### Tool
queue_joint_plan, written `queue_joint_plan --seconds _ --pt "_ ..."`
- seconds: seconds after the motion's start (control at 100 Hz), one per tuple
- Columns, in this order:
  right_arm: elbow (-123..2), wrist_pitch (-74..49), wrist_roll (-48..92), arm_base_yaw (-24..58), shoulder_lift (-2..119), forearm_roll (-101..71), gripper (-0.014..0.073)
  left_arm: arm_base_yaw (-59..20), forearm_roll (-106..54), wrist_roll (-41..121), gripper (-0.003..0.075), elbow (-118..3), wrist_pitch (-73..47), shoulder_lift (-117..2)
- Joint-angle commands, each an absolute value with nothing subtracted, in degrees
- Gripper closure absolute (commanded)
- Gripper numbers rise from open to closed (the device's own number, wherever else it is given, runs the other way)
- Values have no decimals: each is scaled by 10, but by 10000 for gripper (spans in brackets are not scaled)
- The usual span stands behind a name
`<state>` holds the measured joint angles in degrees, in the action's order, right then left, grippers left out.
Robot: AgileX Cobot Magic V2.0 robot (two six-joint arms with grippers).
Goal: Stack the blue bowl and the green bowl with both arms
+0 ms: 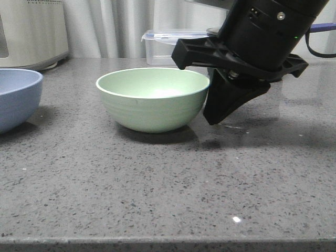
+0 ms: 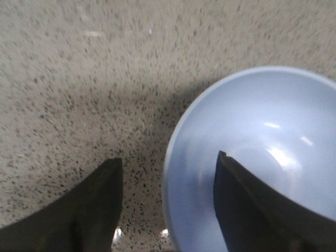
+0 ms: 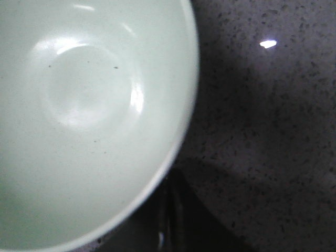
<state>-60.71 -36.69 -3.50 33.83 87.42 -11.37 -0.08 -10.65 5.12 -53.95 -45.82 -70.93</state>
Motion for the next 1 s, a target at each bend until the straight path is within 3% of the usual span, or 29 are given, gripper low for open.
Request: queue_joint_plan --seconds 0.0,0.23,0.54,0.82,0.99 --pt "-620 -344 -28 338 856 -121 661 -1 -119 52 335 -564 -451 -721" --pt "-620 -344 -28 338 856 -121 661 -1 -122 52 357 -565 -455 -746" --pt "-620 -344 -28 338 856 -121 661 -1 -122 52 743 -565 -455 -746" --pt "-620 -344 -28 338 856 -121 661 -5 -160 66 741 -611 -484 -746" --pt "-620 -344 -28 338 856 -121 661 -52 -169 76 741 -689 -522 -760"
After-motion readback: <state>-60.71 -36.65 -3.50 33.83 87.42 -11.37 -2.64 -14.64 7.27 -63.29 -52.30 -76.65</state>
